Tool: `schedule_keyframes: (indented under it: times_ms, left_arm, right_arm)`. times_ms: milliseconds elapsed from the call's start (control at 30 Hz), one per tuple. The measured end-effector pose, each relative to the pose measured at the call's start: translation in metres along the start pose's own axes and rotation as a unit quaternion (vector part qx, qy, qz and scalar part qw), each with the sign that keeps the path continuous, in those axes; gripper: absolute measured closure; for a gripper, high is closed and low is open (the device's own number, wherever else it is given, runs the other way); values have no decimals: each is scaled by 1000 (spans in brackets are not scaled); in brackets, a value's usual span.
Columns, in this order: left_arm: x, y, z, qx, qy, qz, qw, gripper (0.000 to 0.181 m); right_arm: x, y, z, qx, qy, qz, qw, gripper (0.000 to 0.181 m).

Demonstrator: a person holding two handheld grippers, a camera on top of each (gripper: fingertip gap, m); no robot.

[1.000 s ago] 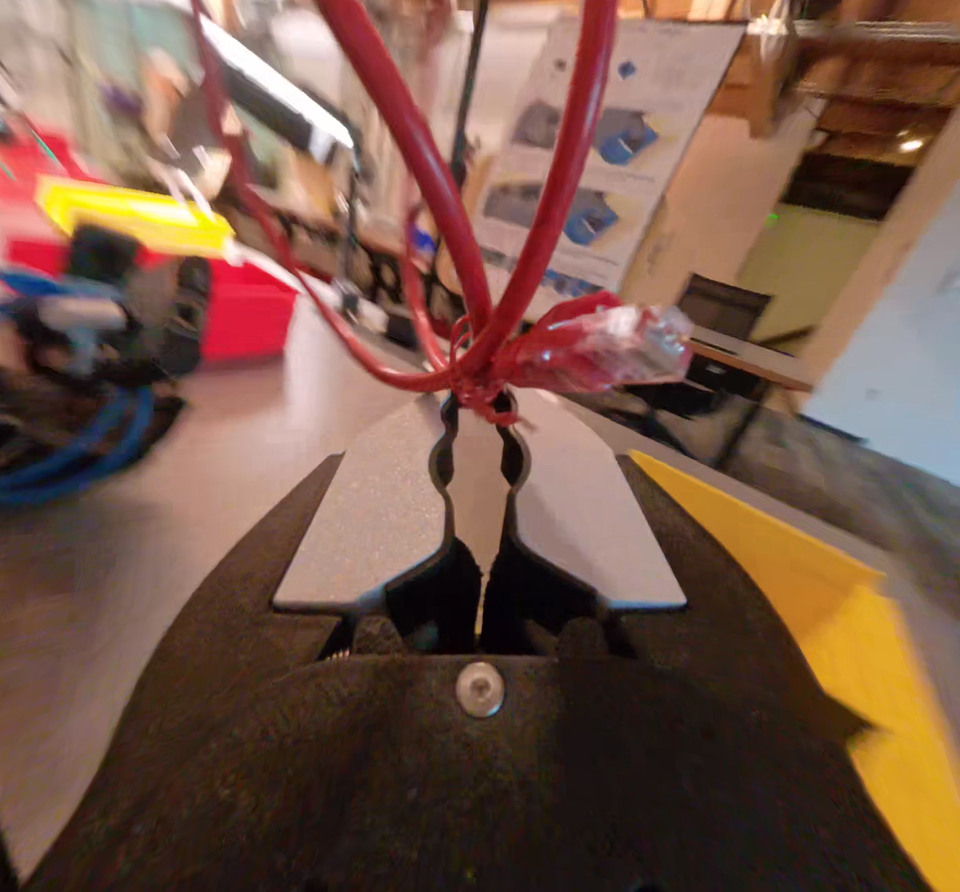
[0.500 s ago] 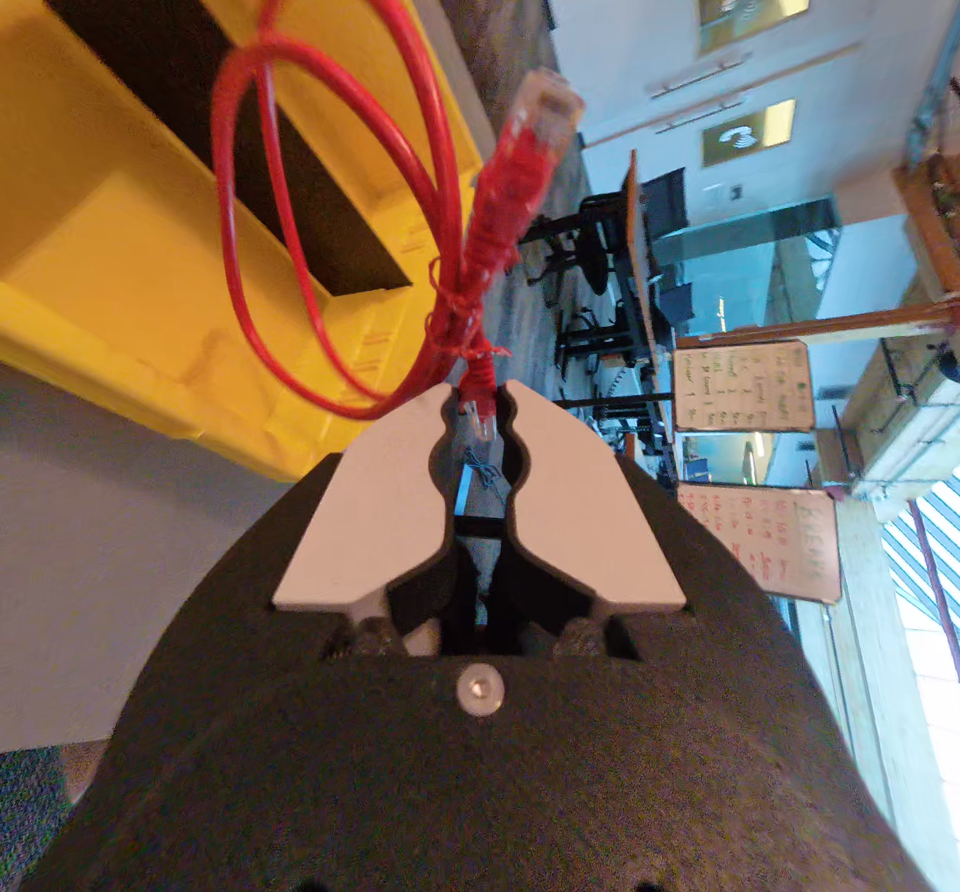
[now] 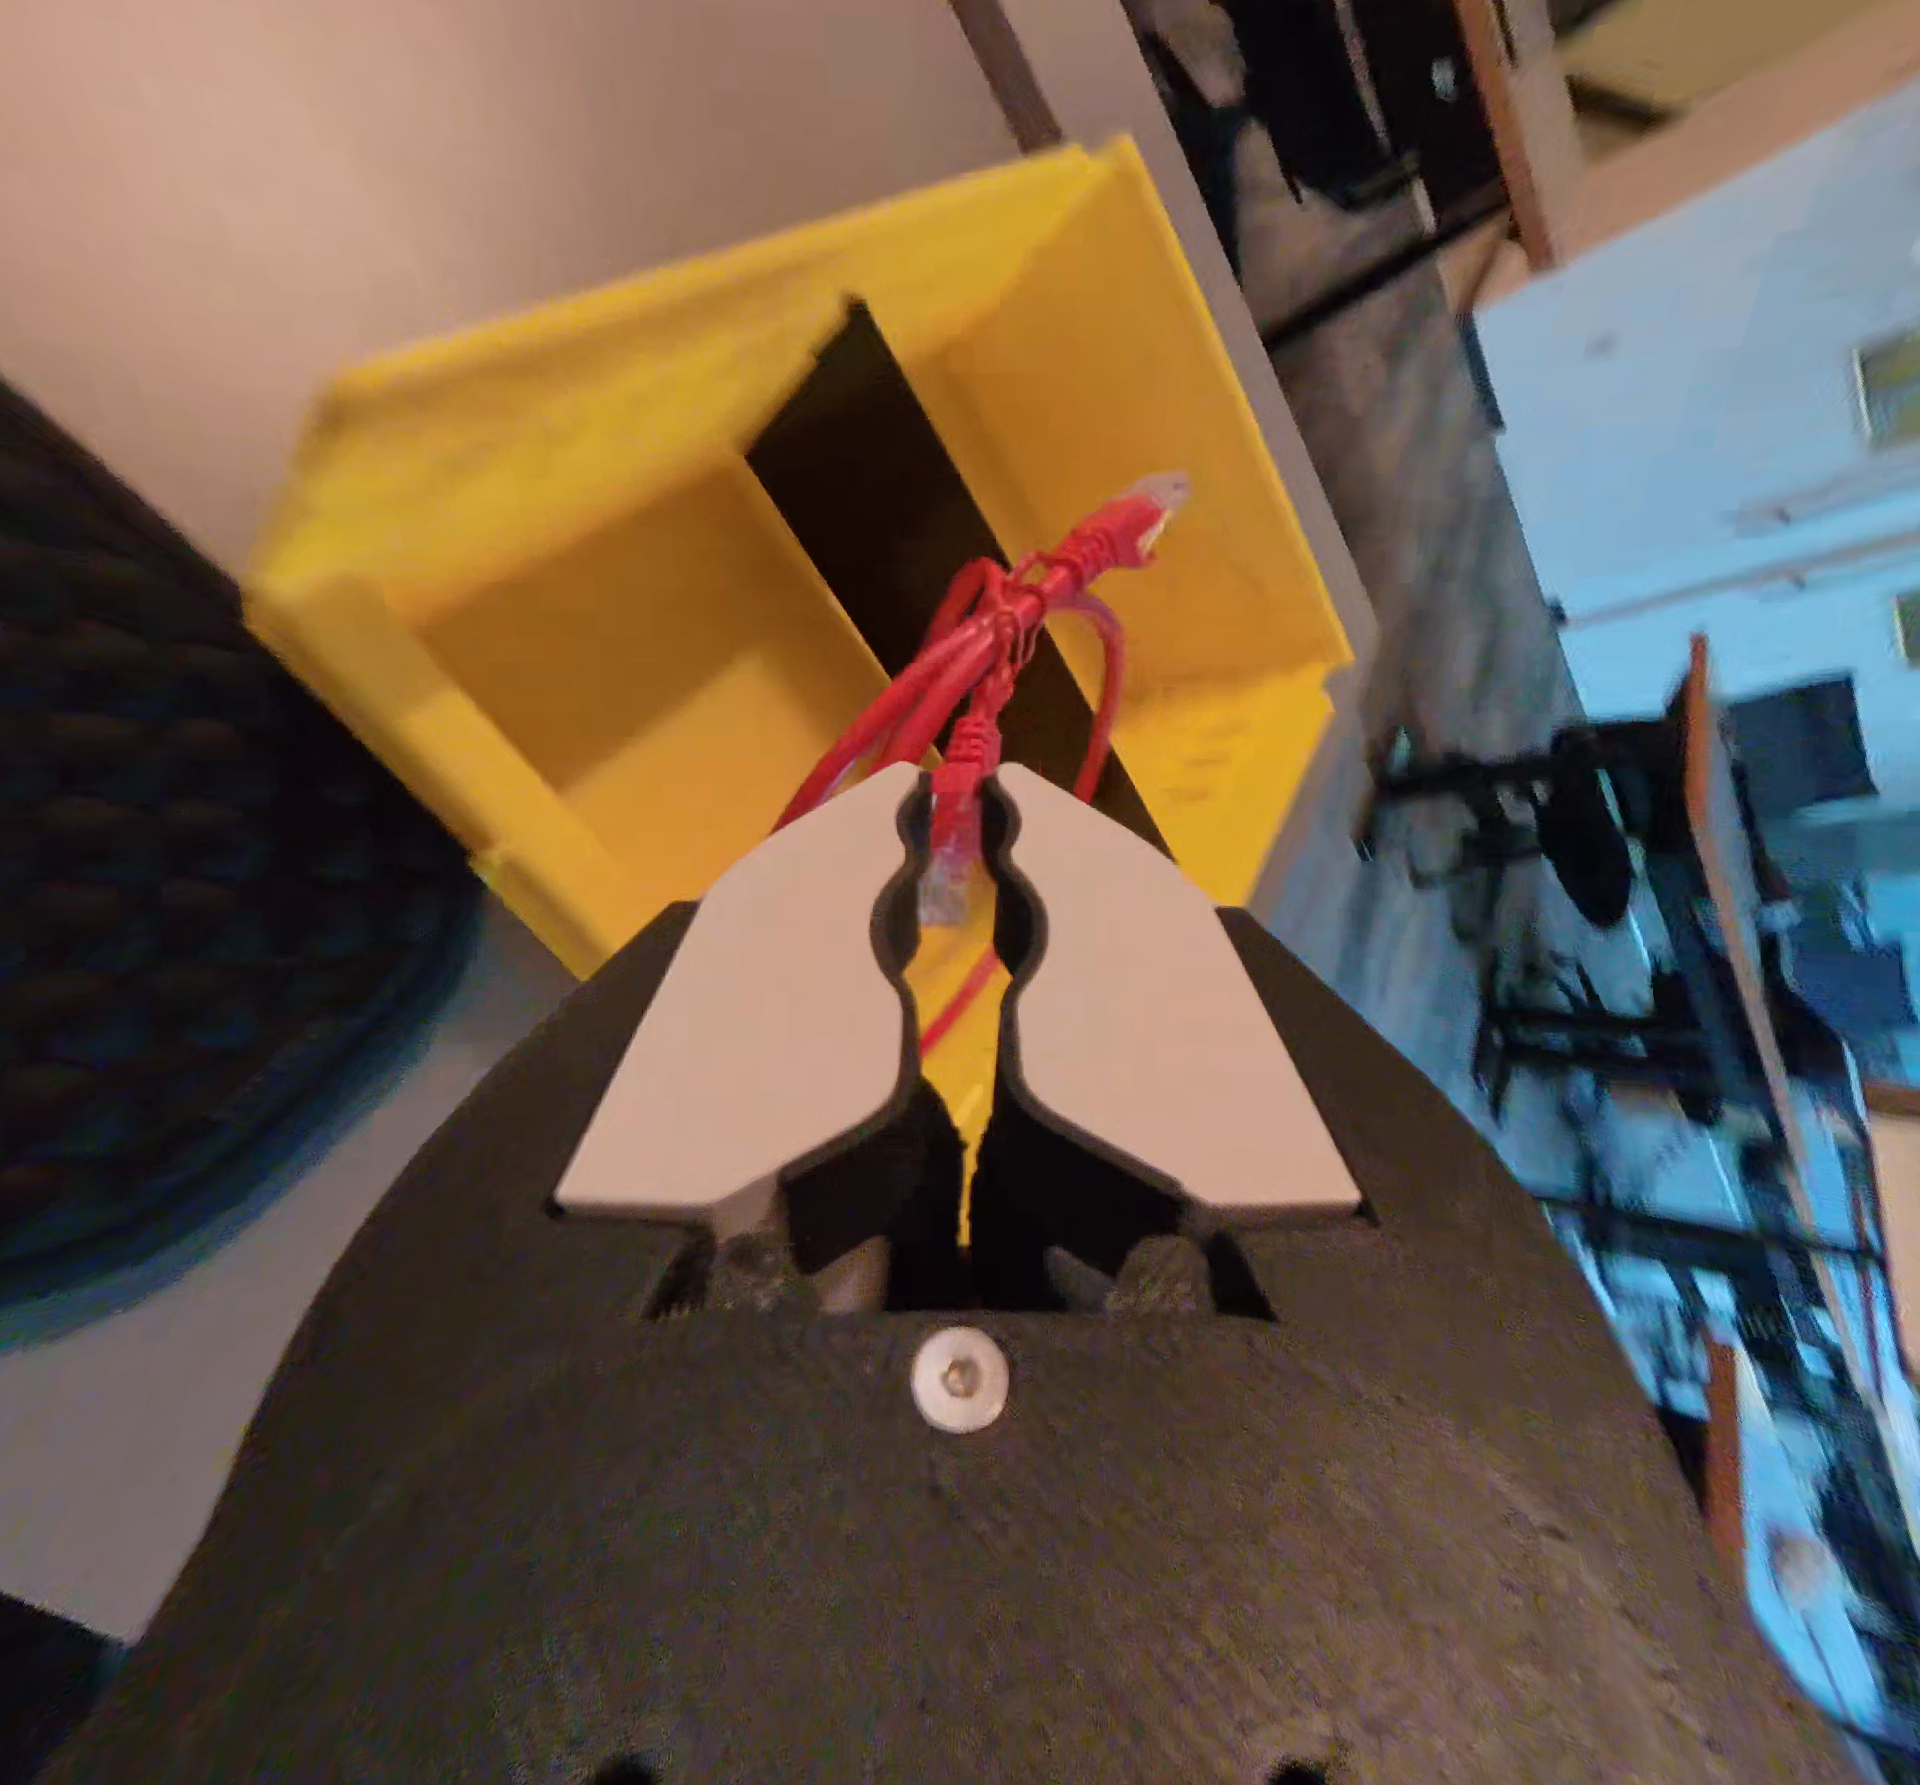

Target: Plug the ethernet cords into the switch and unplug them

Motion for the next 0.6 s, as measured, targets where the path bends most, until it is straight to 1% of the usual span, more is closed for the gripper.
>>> schedule_keyframes:
  times_ms: [100, 167, 233, 267, 300, 333, 400, 467, 500, 533, 567, 600]
  left_arm:
    - [1, 1, -1, 4, 1, 5, 1000, 154]
    - [1, 1, -1, 3, 2, 4, 1000, 154]
    - [0, 0, 0, 2, 0, 0, 1000, 154]
    - [-1, -1, 0, 0, 1, -3, 1000, 152]
    - [-1, -1, 0, -3, 2, -5, 1000, 154]
    - [-1, -1, 1, -6, 2, -6, 1000, 154]
    - [-2, -2, 2, -9, 0, -9, 1000, 154]
    - [-3, -3, 2, -13, 1, -13, 1000, 155]
    - [-3, -3, 2, -15, 1, -15, 1000, 155]
    - [-3, -3, 3, -15, -1, -15, 1000, 154]
    - [-4, -3, 3, -15, -3, -15, 1000, 154]
    - [-4, -4, 3, -13, -4, -15, 1000, 154]
  right_arm:
    - [3, -14, 12, -5, -59, -66, 996, 178]
    - [5, -19, 18, -2, -99, -82, 992, 178]
    - [8, -21, 22, 1, -114, -86, 990, 174]
    - [10, -21, 21, 6, -113, -89, 990, 169]
    - [9, -23, 20, 10, -109, -98, 989, 167]
    - [6, -26, 17, 16, -101, -116, 988, 165]
    - [-8, -39, 10, 43, -83, -180, 979, 158]
    - [-28, -53, 0, 81, -61, -245, 964, 154]
    - [-36, -56, -5, 106, -53, -262, 958, 150]
    - [-41, -56, -13, 144, -37, -258, 954, 144]
    - [-42, -49, -24, 192, -15, -235, 953, 141]
    - [-40, -38, -34, 241, 8, -195, 951, 137]
Point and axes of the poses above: each gripper's, where its closed fingertips meet, x out along the fingers, y out of its underside, z = x × y across the jaws, the point moved 5 cm from there along -x, back along the fingers, and after that the axes turned 13 degrees about z, right-handed, at the moved point
